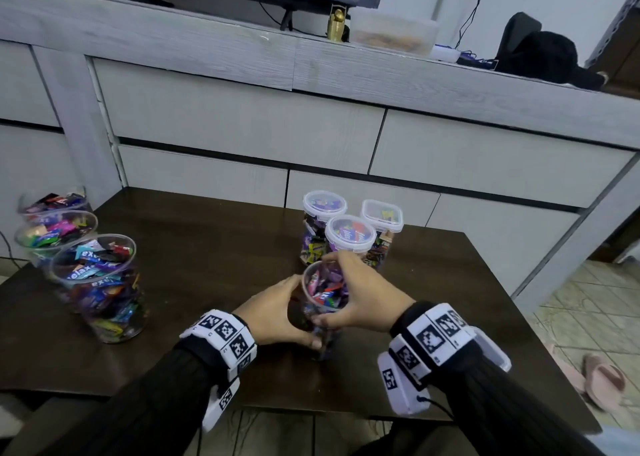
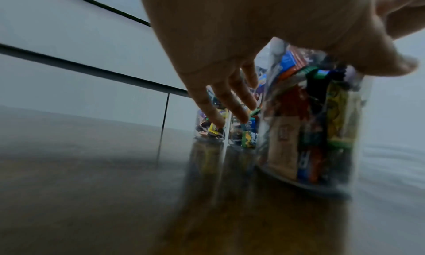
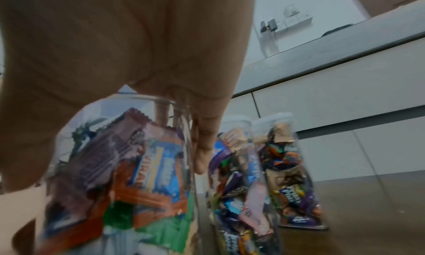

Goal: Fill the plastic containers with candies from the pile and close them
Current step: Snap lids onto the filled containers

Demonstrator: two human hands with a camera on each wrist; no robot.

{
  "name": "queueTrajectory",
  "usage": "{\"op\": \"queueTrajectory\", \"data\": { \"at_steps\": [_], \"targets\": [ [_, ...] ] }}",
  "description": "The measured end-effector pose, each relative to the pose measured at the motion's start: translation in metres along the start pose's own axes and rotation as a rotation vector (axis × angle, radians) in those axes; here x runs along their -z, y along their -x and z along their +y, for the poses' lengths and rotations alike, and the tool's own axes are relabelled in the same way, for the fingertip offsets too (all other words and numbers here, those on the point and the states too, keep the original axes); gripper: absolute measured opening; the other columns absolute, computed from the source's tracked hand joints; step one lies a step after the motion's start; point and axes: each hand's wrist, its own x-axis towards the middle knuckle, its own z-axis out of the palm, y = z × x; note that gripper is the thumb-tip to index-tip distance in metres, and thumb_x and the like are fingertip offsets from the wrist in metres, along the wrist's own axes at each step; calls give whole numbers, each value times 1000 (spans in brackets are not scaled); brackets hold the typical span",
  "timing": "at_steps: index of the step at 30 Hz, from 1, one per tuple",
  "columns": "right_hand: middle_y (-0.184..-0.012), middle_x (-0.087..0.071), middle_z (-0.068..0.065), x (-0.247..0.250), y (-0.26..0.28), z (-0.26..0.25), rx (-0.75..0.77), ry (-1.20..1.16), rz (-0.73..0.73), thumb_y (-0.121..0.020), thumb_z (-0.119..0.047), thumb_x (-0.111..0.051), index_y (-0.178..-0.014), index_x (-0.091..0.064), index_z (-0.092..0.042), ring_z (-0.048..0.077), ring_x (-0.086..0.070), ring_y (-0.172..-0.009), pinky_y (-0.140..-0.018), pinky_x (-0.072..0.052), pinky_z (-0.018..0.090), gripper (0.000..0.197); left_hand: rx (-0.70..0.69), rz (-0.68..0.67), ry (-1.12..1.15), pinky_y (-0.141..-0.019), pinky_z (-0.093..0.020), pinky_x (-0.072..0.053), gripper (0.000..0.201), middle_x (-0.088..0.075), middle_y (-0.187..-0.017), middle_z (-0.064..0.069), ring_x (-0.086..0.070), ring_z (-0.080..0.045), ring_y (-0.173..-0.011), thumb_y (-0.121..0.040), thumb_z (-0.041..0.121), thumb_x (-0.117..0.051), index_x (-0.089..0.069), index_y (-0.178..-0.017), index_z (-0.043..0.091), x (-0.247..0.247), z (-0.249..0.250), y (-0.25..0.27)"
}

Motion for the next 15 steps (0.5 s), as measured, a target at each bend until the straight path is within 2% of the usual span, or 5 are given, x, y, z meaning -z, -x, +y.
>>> {"op": "queueTrajectory", "data": {
  "at_steps": [2, 4, 9, 12, 15],
  "targets": [
    [-130, -43, -2, -9, -10, -8, 38, 0, -12, -62, -41, -84, -135, -34, -19, 10, -44, -119, -102, -38, 24, 91, -58, 25, 217, -100, -24, -48, 100, -65, -123, 17, -60, -1, -116, -41, 44, -97, -48, -128, 41, 1, -1, 0],
    [-134, -41, 0, -15, -18, -13, 59, 14, -17, -64, -41, -83, -138, -33, -17, 11, -41, -123, -103, -35, 22, 93, -56, 67, 317, -101, -29, -49, 105, -68, -121, 11, -62, -6, -116, -39, 35, -100, -49, -131, 32, 4, -5, 1],
    [-141, -38, -1, -10, -17, -11, 27, -118, -81, -62, -47, -84, -143, -25, -18, 10, -40, -128, -107, -36, 25, 105, 12, 78, 336, -101, -39, -51, 100, -71, -115, 8, -65, -6, -109, -41, 39, -98, -52, -129, 27, 11, -13, 7],
    [-124, -52, -8, 8, -3, 12, -56, -202, -12, -62, -50, -83, -130, -41, -22, 8, -55, -112, -92, -47, 22, 85, 44, 71, 301, -104, -36, -48, 105, -69, -118, 8, -63, -3, -112, -40, 45, -96, -51, -132, 23, 12, -12, 9],
    [-117, -57, -7, 27, 17, 52, -219, -19, 0, -67, -49, -80, -123, -48, -21, 13, -56, -113, -93, -43, 23, 70, 92, 32, 265, -108, -38, -45, 113, -66, -124, 8, -60, -4, -116, -38, 52, -95, -47, -136, 22, 15, -9, 9]
  ]
}}
